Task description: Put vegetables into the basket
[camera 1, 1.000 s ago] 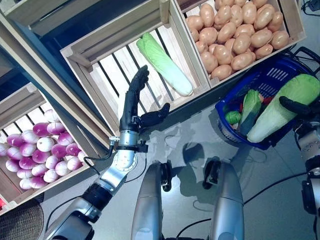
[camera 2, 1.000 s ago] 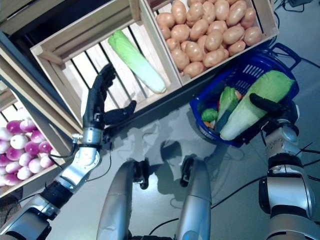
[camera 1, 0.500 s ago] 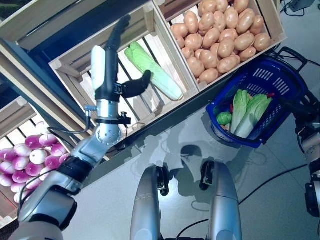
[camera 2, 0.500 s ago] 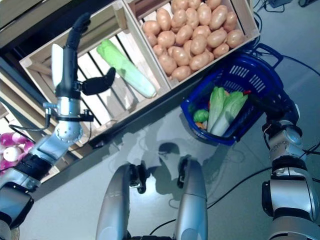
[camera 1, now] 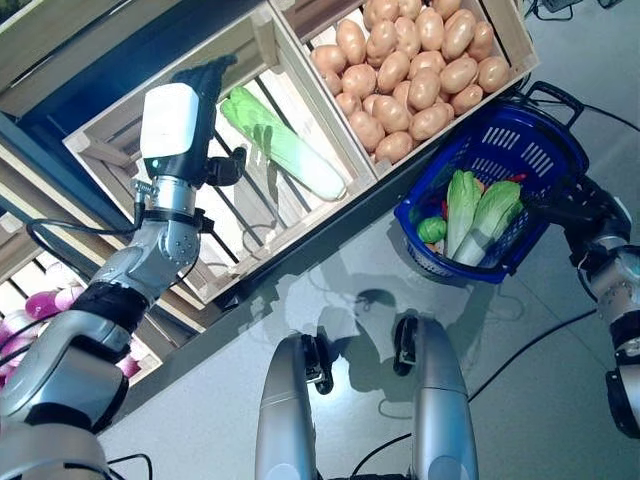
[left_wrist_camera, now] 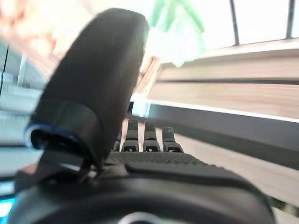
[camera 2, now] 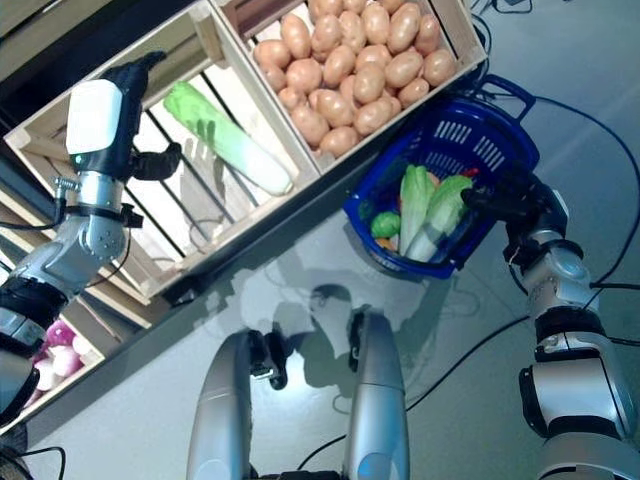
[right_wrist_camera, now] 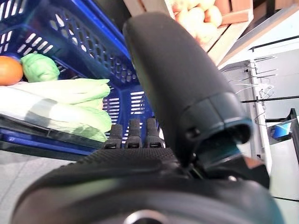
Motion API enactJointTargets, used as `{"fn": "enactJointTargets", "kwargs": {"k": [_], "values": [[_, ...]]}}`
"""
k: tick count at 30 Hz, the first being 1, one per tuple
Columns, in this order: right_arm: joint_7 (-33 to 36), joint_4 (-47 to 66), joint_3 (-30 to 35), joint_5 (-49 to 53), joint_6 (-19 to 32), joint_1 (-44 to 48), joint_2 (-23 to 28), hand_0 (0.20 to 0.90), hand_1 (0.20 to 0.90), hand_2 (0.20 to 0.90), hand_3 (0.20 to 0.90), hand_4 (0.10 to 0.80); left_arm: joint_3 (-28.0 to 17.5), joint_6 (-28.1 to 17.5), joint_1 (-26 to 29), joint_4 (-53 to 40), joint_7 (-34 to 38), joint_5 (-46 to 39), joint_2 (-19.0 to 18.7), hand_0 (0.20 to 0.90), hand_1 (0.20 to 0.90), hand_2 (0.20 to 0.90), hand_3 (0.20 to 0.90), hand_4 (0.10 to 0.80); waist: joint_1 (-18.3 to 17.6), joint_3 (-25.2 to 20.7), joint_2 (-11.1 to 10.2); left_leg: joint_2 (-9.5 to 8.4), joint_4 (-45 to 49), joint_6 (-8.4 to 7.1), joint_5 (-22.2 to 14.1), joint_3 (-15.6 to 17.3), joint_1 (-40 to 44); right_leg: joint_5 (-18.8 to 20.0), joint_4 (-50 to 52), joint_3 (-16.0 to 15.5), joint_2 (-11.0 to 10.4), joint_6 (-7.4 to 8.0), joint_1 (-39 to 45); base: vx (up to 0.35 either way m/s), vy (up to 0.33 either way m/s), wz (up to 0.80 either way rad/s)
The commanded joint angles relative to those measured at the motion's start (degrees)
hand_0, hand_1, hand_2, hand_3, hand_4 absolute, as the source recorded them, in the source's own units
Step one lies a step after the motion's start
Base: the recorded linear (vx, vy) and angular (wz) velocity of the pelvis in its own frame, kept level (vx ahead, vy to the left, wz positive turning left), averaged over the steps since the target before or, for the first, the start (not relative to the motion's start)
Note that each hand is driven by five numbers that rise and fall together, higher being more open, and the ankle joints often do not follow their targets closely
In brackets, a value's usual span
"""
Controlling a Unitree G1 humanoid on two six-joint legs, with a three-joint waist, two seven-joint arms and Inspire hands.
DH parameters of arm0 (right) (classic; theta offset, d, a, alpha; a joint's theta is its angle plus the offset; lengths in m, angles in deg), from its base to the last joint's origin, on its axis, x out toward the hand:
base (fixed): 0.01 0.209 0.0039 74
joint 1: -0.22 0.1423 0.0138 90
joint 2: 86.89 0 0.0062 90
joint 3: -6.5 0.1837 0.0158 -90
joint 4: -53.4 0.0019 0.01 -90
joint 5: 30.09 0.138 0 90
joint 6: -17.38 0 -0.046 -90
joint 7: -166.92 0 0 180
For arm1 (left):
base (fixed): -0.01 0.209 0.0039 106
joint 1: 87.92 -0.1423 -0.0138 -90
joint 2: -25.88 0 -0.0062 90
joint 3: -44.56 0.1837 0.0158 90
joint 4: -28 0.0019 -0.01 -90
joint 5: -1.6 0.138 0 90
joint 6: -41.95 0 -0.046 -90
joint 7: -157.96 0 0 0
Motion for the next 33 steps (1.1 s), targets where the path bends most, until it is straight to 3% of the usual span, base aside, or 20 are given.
{"fn": "enactJointTargets", "kwargs": {"k": [1,5,23,29,33], "values": [[-1.77,0.84,-1.07,-0.95,5.64,2.58,5.18,0.9,0.9,0.9,0.9,0.8,-0.26,1.62,7.66,1.83,2.52,3.53,-5.94,0.9,0.9,0.9,0.9,0.8,-0.86,-2.78,-0.55,0.52,-3.0,1.07,-1.49,2.44,2.6,2.1,-4.66,0.89,-1.33,0.19,5.14,-0.026,0.063,-0.08],[-2.64,-1.64,-2.87,0.37,5.2,4.89,5.75,0.9,0.9,0.9,0.9,0.8,4.57,3.89,11.81,4.86,2.93,7.25,-6.54,0.9,0.9,0.9,0.9,0.8,-1.13,-2.16,-0.22,0.67,-2.84,0.86,-1.22,2.57,1.4,2.54,-4.68,0.97,-1.34,0.36,3.92,-0.025,0.044,-0.01],[-3.86,-4.77,-6.26,2.29,4.2,7.56,4.42,0.9,0.9,0.9,0.9,0.8,20.13,5.67,24.07,8.81,-0.4,18.3,-6.11,0.9,0.9,0.9,0.9,0.8,-2.72,-0.65,0.68,0.85,-2.69,0.06,-0.77,2.61,-2.44,3.38,-4.55,1.95,-0.79,1.26,0.03,-0.021,0.024,-0.04],[-4.84,-6.15,-6.17,3.09,4.48,8.43,4.42,0.9,0.9,0.9,0.9,0.8,24.83,9.82,26.01,8.91,-9.25,19.55,-5.21,0.9,0.9,0.9,0.9,0.8,-3.14,-0.09,1.1,0.84,-2.25,-0.05,-0.98,2.6,-3.73,3.48,-4.18,2.45,-0.75,1.6,-1.3,-0.01,0.013,-0.04],[-4.52,-5.99,-7.04,2.81,4.59,9.47,3.85,0.9,0.9,0.9,0.9,0.8,25.0,12.61,25.12,9.7,-12.03,18.45,-4.0,0.9,0.9,0.9,0.9,0.8,-3.11,-0.08,1.11,0.81,-1.98,-0.16,-1.14,2.43,-4.98,3.5,-4.02,2.75,-0.7,1.75,-2.56,0.0,0.0,0.0]]}}
